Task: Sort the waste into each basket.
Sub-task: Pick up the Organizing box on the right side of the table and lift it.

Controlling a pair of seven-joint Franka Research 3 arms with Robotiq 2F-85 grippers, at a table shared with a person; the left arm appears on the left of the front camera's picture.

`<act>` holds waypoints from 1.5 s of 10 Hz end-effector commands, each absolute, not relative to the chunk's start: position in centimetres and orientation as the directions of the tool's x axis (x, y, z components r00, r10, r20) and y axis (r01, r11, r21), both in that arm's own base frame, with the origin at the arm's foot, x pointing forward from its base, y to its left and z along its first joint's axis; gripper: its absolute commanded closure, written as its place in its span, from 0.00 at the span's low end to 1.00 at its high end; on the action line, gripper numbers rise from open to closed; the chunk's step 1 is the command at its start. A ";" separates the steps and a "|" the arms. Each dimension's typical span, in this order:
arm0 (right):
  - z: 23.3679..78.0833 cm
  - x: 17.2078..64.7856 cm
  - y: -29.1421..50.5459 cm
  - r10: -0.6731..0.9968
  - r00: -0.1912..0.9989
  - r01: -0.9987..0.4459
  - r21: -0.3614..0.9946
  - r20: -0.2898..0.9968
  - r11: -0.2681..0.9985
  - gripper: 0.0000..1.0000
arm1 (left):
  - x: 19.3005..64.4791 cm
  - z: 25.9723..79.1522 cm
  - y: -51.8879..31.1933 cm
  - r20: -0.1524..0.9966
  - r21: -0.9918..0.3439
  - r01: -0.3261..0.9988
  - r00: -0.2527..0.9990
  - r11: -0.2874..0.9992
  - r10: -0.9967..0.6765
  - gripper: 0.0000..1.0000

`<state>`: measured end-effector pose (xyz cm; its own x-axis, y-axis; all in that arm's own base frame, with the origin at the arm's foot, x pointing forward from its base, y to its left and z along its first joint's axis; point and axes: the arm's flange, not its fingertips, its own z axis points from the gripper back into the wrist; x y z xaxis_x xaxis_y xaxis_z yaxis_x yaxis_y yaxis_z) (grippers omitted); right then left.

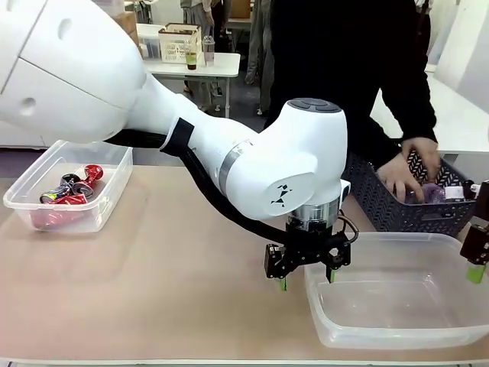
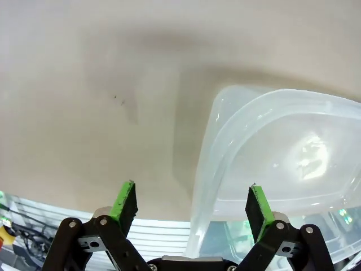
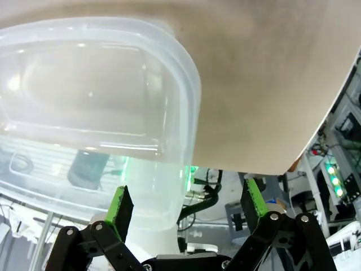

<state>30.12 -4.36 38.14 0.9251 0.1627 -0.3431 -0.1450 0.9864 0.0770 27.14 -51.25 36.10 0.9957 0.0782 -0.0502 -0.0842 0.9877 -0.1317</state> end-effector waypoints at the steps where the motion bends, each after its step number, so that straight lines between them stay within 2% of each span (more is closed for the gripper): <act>1: 33.4 24.1 -3.3 0.234 0.910 -0.192 0.153 -0.343 0.969 0.55 | 27.1 36.3 -51.2 -0.034 -0.141 -0.080 0.997 0.987 0.076 0.59; 2: 33.4 24.0 -3.5 0.232 0.905 -0.182 0.169 -0.358 0.969 0.55 | 27.0 36.3 -51.1 -0.030 -0.147 -0.067 0.998 0.987 0.063 0.60; 3: 33.3 23.9 -3.5 0.239 0.899 -0.184 0.178 -0.367 0.967 1.00 | 26.9 36.3 -51.2 -0.033 -0.147 -0.061 0.998 0.987 0.056 1.00; 5: 33.1 24.0 -3.3 0.246 0.890 -0.186 0.186 -0.384 0.965 1.00 | 27.0 36.4 -51.0 -0.036 -0.154 -0.061 0.998 0.986 0.057 1.00; 6: 33.1 24.0 -3.1 0.249 0.887 -0.189 0.187 -0.389 0.964 0.82 | 27.1 36.3 -50.9 -0.036 -0.151 -0.065 0.998 0.986 0.060 0.87; 7: 33.1 24.0 -3.1 0.255 0.885 -0.194 0.189 -0.389 0.963 0.92 | 27.1 36.2 -50.8 -0.041 -0.151 -0.070 0.997 0.986 0.065 0.97; 8: 33.1 24.1 -3.1 0.258 0.882 -0.198 0.188 -0.394 0.962 1.00 | 27.1 36.1 -50.7 -0.044 -0.150 -0.073 0.997 0.986 0.067 1.00; 11: 33.6 24.0 -3.1 0.240 0.889 -0.185 0.174 -0.391 0.967 1.00 | 27.1 36.7 -50.4 -0.038 -0.158 -0.066 0.997 0.985 0.061 1.00; 12: 34.2 23.9 -2.9 0.169 0.909 -0.120 0.148 -0.382 0.982 1.00 | 27.2 37.3 -49.8 -0.050 -0.168 -0.057 0.998 0.984 0.050 1.00; 14: 37.2 23.5 -2.5 0.125 0.927 -0.083 0.131 -0.354 0.988 1.00 | 26.9 39.6 -47.4 -0.040 -0.188 -0.037 0.999 0.982 0.030 1.00; 15: 40.2 23.4 -1.9 0.159 0.936 -0.116 0.153 -0.313 0.981 1.00 | 26.5 41.5 -45.2 -0.013 -0.191 -0.034 0.999 0.981 0.032 1.00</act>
